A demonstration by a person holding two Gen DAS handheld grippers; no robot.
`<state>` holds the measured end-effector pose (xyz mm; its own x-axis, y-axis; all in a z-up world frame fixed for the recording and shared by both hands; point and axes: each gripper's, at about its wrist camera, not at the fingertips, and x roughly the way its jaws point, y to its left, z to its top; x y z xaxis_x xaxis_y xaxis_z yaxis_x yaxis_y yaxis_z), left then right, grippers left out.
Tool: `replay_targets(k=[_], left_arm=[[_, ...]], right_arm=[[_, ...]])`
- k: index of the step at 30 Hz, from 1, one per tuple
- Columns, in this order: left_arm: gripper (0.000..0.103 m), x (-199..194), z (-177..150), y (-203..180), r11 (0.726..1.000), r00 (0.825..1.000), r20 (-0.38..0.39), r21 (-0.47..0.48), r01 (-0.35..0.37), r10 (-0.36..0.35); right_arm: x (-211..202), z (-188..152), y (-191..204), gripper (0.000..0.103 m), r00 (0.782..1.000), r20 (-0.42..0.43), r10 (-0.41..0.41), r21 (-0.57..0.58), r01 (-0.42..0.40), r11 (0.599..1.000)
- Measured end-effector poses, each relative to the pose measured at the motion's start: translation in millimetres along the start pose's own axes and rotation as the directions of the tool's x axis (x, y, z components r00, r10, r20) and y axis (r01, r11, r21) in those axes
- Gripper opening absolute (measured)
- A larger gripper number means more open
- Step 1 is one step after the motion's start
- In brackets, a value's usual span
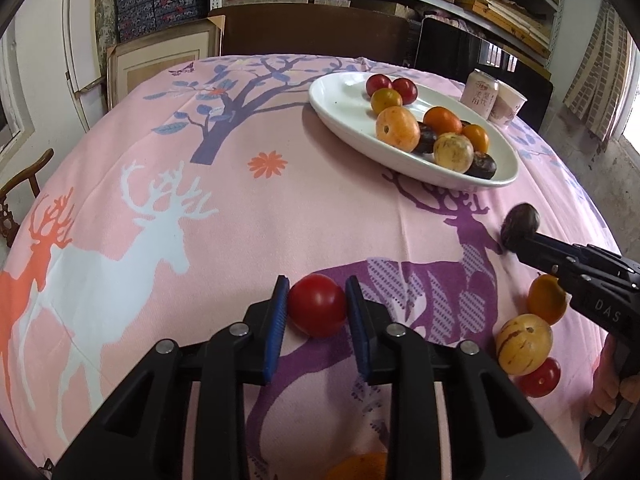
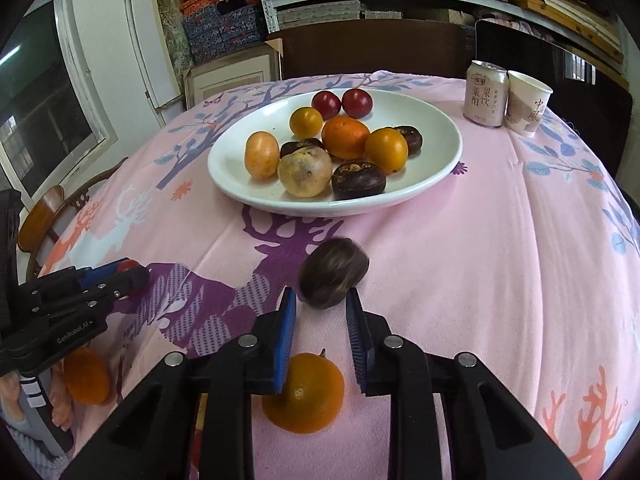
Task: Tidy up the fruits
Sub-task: 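Carry the plum and mangosteen over the white plate and release both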
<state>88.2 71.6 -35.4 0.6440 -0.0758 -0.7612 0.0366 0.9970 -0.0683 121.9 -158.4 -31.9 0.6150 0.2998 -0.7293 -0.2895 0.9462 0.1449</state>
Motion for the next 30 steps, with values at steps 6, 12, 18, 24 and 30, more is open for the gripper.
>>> replay_targets(k=[6, 12, 18, 24, 30], left_arm=[[0.028, 0, -1, -4, 1.000, 1.000, 0.003, 0.024, -0.017, 0.017], [0.028, 0, -2, -6, 0.999, 1.000, 0.003, 0.033, -0.027, 0.027], [0.028, -1, -2, -7, 0.999, 1.000, 0.002, 0.035, -0.031, 0.031], [0.028, 2, -2, -6, 0.999, 0.999, -0.003, 0.034, -0.037, 0.037], [0.028, 3, -1, -4, 0.999, 0.999, -0.006, 0.027, -0.032, 0.032]], right_arm=[[9, -1, 3, 0.025, 0.999, -0.032, 0.001, -0.013, -0.001, 1.000], [12, 6, 4, 0.025, 1.000, 0.002, -0.024, -0.012, 0.024, 1.000], [13, 8, -14, 0.057, 1.000, 0.013, -0.003, 0.070, 0.002, 0.998], [32, 22, -28, 0.055, 1.000, -0.001, 0.013, 0.134, -0.012, 0.991], [27, 20, -33, 0.028, 0.999, 0.016, 0.037, 0.147, -0.039, 0.988]])
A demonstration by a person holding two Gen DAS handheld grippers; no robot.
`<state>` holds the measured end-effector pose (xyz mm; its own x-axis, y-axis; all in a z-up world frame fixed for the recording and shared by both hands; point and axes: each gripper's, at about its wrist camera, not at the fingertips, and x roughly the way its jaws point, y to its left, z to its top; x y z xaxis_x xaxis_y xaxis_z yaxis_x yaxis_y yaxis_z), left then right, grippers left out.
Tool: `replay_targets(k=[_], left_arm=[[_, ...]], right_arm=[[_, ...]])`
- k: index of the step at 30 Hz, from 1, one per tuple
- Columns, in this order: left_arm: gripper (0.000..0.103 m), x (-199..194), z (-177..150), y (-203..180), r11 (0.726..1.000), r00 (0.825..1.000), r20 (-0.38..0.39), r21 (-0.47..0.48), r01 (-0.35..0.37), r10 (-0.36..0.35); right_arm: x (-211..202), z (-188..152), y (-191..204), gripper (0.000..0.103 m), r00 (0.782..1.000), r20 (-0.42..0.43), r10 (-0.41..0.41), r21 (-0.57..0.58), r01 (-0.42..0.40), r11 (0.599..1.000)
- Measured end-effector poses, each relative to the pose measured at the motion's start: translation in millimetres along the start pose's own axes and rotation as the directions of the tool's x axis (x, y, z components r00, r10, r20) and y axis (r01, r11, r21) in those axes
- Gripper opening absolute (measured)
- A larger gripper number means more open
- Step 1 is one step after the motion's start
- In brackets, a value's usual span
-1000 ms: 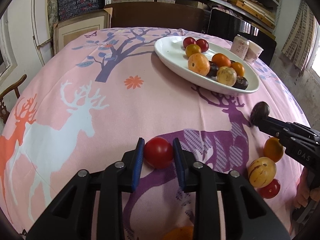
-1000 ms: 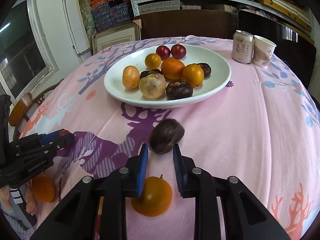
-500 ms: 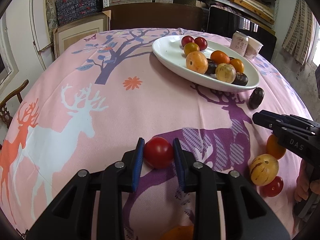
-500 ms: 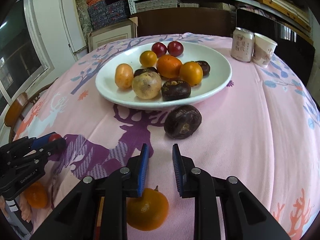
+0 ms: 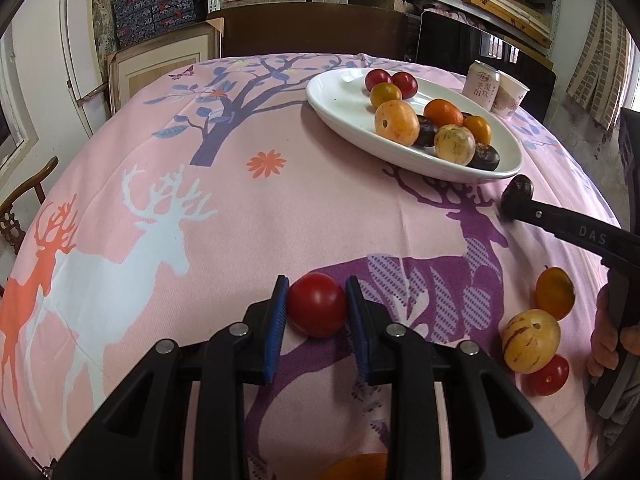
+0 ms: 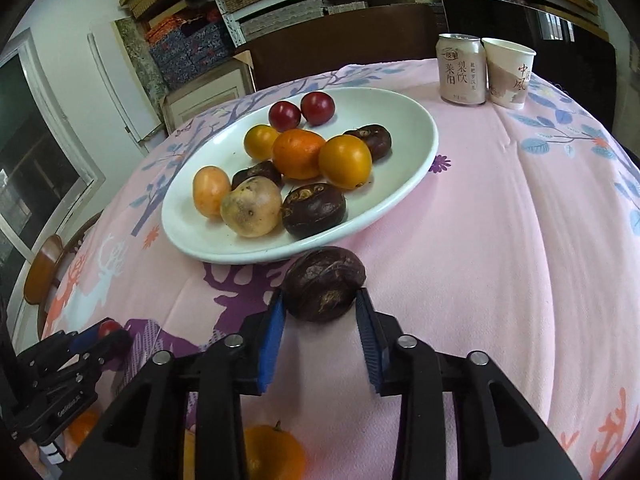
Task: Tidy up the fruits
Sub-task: 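Carry the plum and mangosteen over the white plate and release both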
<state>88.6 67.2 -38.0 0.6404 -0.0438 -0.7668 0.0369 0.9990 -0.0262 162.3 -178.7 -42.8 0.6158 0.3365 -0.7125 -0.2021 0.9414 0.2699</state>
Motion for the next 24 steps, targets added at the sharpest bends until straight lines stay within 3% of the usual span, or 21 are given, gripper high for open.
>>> replay_targets(k=[2, 5, 14, 15, 16, 18, 19, 24], left_arm=[[0.028, -1, 0, 2, 1.000, 1.000, 0.002, -0.012, 0.019, -0.019], [0.028, -5, 0, 5, 0.998, 0.998, 0.015, -0.031, 0.063, -0.062], [0.028, -1, -1, 0, 1.000, 1.000, 0.001, -0.011, 0.022, -0.022], [0.028, -1, -1, 0, 1.000, 1.000, 0.000, -0.012, 0.023, -0.023], [0.028, -1, -2, 0, 1.000, 1.000, 0.000, -0.011, 0.023, -0.023], [0.028, -1, -1, 0, 1.000, 1.000, 0.000, -0.011, 0.022, -0.022], [0.028, -1, -1, 0, 1.000, 1.000, 0.000, -0.010, 0.021, -0.021], [0.028, -1, -2, 1, 1.000, 1.000, -0.001, -0.016, 0.027, -0.027]], right_arm=[[-10, -4, 3, 0.020, 1.000, 0.018, 0.005, -0.013, -0.005, 1.000], [-24, -9, 4, 0.019, 0.999, 0.035, 0.037, -0.015, -0.037, 0.999], [-21, 0, 4, 0.021, 0.997, 0.080, 0.012, -0.027, -0.010, 1.000], [-19, 1, 6, 0.024, 0.997, 0.081, 0.004, -0.035, -0.001, 0.999], [-17, 1, 8, 0.037, 0.997, 0.082, -0.015, -0.049, 0.019, 0.999], [-12, -1, 9, 0.043, 0.997, 0.066, -0.031, -0.063, 0.035, 0.997], [-11, -1, 9, 0.028, 0.998, 0.054, -0.031, -0.061, 0.034, 0.998], [-14, -5, 8, 0.023, 0.998, 0.054, -0.033, -0.062, 0.036, 0.997]])
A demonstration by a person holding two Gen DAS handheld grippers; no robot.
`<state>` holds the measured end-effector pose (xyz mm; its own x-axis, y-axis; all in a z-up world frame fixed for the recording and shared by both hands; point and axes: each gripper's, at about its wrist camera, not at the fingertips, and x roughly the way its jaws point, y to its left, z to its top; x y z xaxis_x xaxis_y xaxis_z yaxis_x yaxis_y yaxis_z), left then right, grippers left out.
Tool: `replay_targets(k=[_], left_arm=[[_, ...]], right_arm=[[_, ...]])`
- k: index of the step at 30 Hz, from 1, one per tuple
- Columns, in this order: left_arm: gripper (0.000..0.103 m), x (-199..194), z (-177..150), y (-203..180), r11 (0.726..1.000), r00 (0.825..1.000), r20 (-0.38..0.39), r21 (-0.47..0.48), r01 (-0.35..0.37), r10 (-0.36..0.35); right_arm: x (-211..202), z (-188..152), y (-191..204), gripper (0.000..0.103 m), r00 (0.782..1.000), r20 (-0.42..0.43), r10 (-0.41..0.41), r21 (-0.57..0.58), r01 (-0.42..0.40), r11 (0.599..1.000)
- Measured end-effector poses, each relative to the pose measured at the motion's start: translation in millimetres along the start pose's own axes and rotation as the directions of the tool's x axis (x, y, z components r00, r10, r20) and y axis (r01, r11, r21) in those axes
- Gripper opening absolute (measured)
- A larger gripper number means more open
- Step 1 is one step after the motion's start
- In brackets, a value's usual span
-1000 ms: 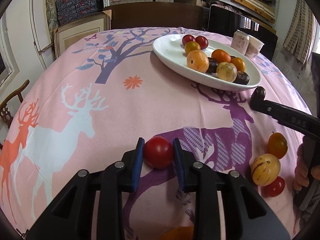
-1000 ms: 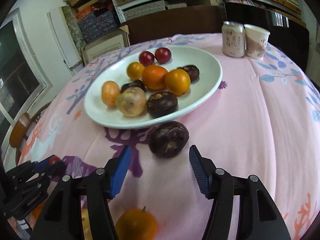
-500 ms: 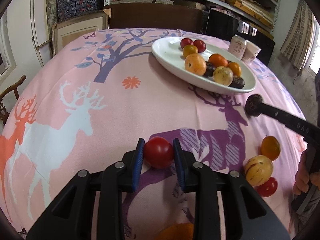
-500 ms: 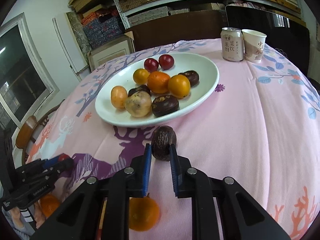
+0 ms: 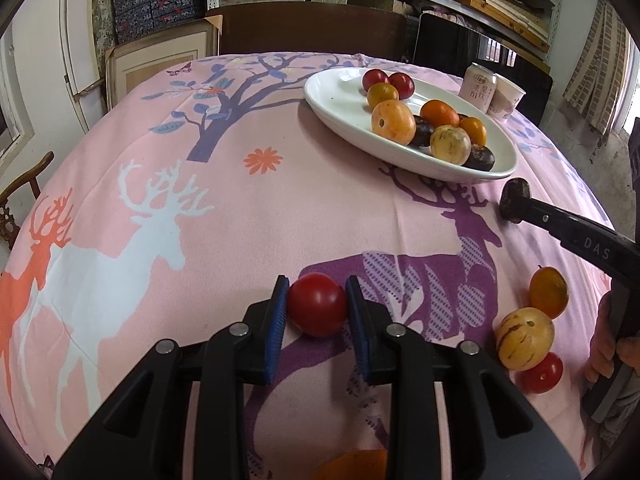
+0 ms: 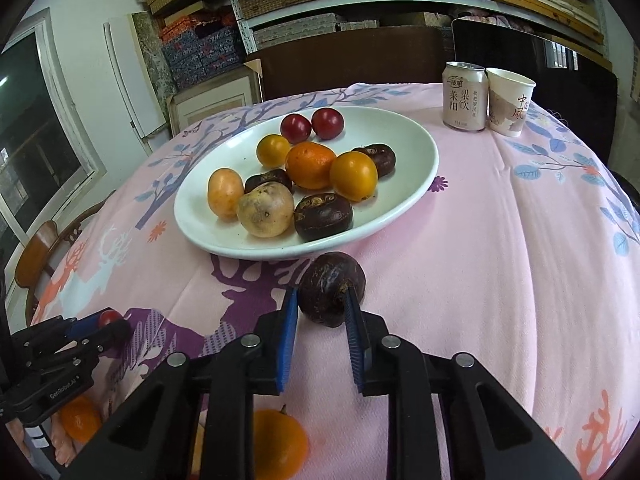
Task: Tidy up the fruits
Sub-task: 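Carry the plum and mangosteen over the white plate and release both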
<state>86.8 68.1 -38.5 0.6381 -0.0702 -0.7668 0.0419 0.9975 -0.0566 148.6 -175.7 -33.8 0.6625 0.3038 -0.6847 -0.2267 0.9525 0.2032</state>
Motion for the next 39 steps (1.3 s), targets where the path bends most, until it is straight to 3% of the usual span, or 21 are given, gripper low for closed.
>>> replay_targets(k=[8, 10, 13, 16, 21, 23, 24, 25, 27, 33, 35, 36, 37, 39], left_arm=[[0.028, -18, -1, 2, 1.000, 0.997, 0.070, -0.008, 0.011, -0.011], [0.028, -22, 0, 2, 1.000, 0.996, 0.084, -0.008, 0.019, -0.018], [0.028, -21, 7, -2, 0.999, 0.996, 0.081, -0.009, 0.045, -0.045], [0.028, -16, 10, -10, 0.999, 0.997, 0.068, 0.015, 0.046, -0.047], [0.028, -18, 7, -15, 0.998, 0.996, 0.074, 0.040, 0.043, -0.045], [0.028, -18, 7, -12, 0.999, 0.996, 0.073, 0.028, 0.044, -0.046], [0.028, -18, 8, -11, 0.999, 0.997, 0.070, 0.020, 0.044, -0.045], [0.028, -18, 8, -9, 0.999, 0.997, 0.067, 0.014, 0.045, -0.046], [0.028, -16, 8, -8, 0.999, 0.997, 0.062, 0.007, 0.046, -0.046], [0.028, -14, 9, -8, 0.999, 0.998, 0.053, 0.014, 0.036, -0.037], [0.028, -12, 9, -5, 0.999, 0.998, 0.047, 0.003, 0.035, -0.035], [0.028, -12, 9, -4, 0.999, 0.998, 0.045, -0.003, 0.033, -0.033], [0.028, -11, 9, -3, 0.999, 0.999, 0.043, -0.008, 0.032, -0.032], [0.028, -10, 10, -1, 0.999, 0.999, 0.036, -0.014, 0.032, -0.032]], right_arm=[[-21, -4, -5, 0.018, 0.997, 0.031, 0.064, 0.035, -0.065, 0.997], [-26, -3, -5, 0.004, 0.995, 0.044, 0.084, 0.042, -0.086, 0.995], [-30, 0, -7, 0.004, 0.995, 0.050, 0.085, 0.047, -0.087, 0.995], [-14, -4, -8, 0.004, 0.994, -0.017, 0.104, 0.062, -0.103, 0.993], [-6, -5, 10, 0.009, 0.997, -0.027, 0.077, -0.012, -0.078, 0.997], [-5, -6, 16, 0.030, 0.995, -0.032, 0.096, -0.026, -0.097, 0.995], [-6, -6, 20, 0.059, 0.995, -0.025, 0.101, -0.035, -0.101, 0.994], [-8, -6, 26, 0.066, 0.996, 0.000, 0.094, -0.057, -0.094, 0.994], [-6, -3, 37, 0.066, 0.997, 0.004, 0.077, -0.104, -0.076, 0.992], [9, -4, 61, 0.065, 0.991, -0.048, 0.125, -0.158, -0.131, 0.979], [11, -3, 70, 0.060, 0.992, -0.054, 0.115, -0.186, -0.124, 0.975], [15, -3, 76, 0.045, 0.992, -0.071, 0.103, -0.209, -0.115, 0.971], [20, -4, 80, 0.041, 0.991, -0.095, 0.093, -0.227, -0.113, 0.967], [25, -7, 86, 0.041, 0.990, -0.111, 0.090, -0.248, -0.115, 0.962]])
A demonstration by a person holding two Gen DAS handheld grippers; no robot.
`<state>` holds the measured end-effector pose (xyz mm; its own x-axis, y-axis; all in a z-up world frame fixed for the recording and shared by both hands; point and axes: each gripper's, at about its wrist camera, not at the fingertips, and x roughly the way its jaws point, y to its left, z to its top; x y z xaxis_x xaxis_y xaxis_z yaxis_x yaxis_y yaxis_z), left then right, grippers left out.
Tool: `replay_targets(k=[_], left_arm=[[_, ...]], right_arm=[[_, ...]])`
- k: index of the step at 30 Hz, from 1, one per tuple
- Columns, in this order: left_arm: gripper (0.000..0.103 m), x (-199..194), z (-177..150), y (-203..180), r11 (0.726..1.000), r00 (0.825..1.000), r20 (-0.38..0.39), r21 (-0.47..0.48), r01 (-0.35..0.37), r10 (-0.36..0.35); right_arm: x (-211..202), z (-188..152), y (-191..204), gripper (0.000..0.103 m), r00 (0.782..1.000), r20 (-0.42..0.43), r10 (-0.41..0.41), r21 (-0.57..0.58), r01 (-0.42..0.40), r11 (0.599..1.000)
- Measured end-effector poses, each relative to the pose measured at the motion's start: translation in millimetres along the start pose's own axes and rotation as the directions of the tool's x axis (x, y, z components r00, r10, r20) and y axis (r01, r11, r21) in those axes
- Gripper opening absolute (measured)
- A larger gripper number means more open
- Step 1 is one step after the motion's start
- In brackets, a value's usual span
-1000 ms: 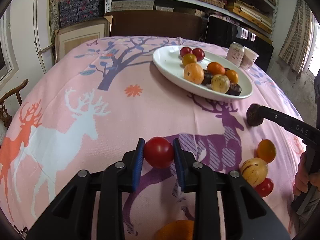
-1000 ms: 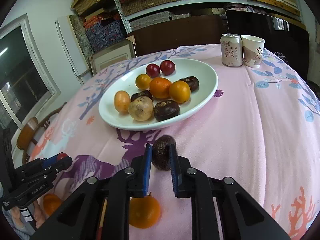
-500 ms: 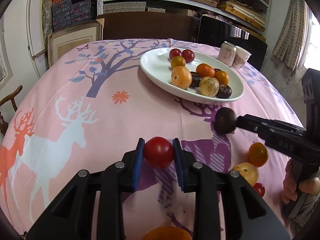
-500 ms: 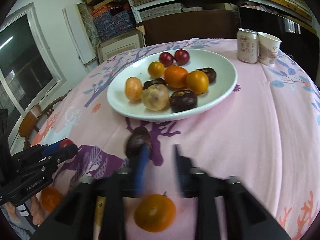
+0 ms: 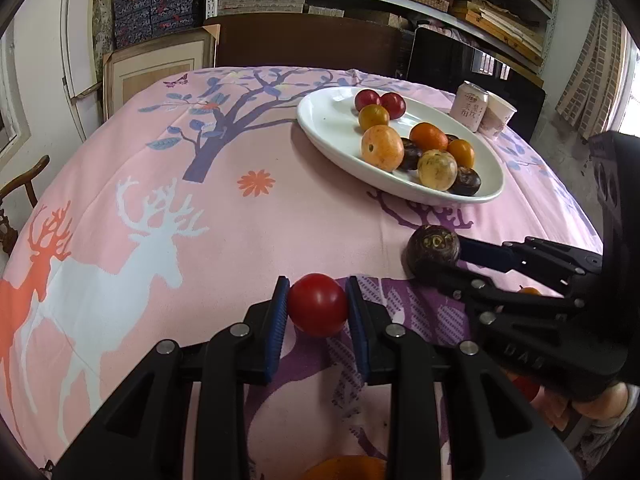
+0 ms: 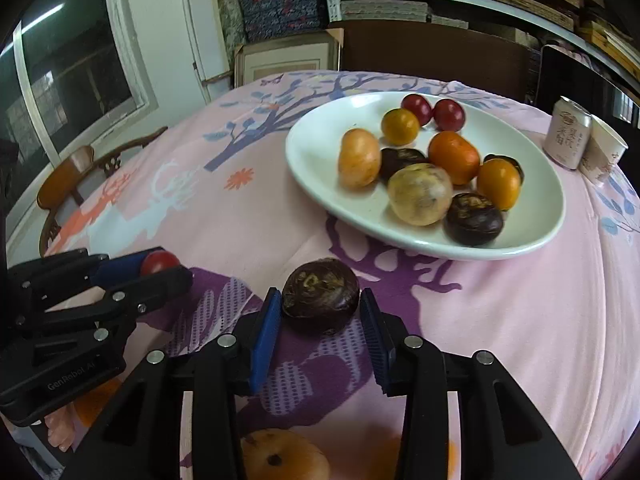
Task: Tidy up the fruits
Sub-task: 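Carry the plum and mangosteen over the white plate and release both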
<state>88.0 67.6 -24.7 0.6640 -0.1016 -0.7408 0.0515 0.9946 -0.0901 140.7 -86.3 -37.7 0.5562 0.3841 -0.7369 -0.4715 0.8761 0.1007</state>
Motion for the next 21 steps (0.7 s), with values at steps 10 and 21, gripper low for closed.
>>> replay_targets(k=[10, 21], left_arm=[[0.028, 4, 22, -9, 0.999, 0.999, -0.009, 0.005, 0.050, -0.050], [0.032, 56, 134, -38, 0.999, 0.999, 0.041, 0.039, 0.016, -0.018]], right_arm=[[-37, -1, -17, 0.035, 0.996, 0.088, 0.001, 0.056, -0.006, 0.998], [-32, 62, -94, 0.046, 0.976, 0.174, -0.128, 0.234, 0.085, 0.968]])
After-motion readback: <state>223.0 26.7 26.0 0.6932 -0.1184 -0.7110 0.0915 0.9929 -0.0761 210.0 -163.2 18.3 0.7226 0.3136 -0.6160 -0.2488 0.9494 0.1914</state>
